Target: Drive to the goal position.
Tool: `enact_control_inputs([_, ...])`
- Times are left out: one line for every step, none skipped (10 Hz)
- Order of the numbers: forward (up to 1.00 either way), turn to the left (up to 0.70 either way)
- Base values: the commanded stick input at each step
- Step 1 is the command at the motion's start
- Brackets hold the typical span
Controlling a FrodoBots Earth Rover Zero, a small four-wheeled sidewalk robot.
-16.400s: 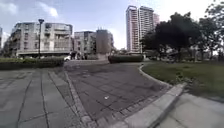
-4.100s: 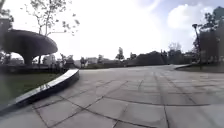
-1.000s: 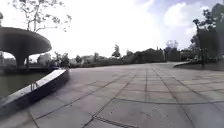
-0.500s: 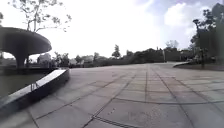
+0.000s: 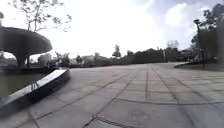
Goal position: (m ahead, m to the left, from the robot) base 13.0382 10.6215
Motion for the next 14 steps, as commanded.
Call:
enact_control_inputs([0.7, -0.04])
enact_control_inputs([0.7, 0.0])
enact_control_inputs([0.7, 0.0])
enact_control_inputs([0.7, 0.0])
enact_control_inputs([0.7, 0.0])
enact_control_inputs([0.7, 0.0])
enact_control_inputs([0.7, 0.0])
enact_control_inputs([0.7, 0.0])
enact_control_inputs([0.7, 0.0])
enact_control_inputs([0.7, 0.0])
enact_control_inputs([0.7, 0.0])
enact_control_inputs([0.58, 0.0])
enact_control_inputs([0.03, 0.0])
enact_control_inputs([0.45, 0.0])
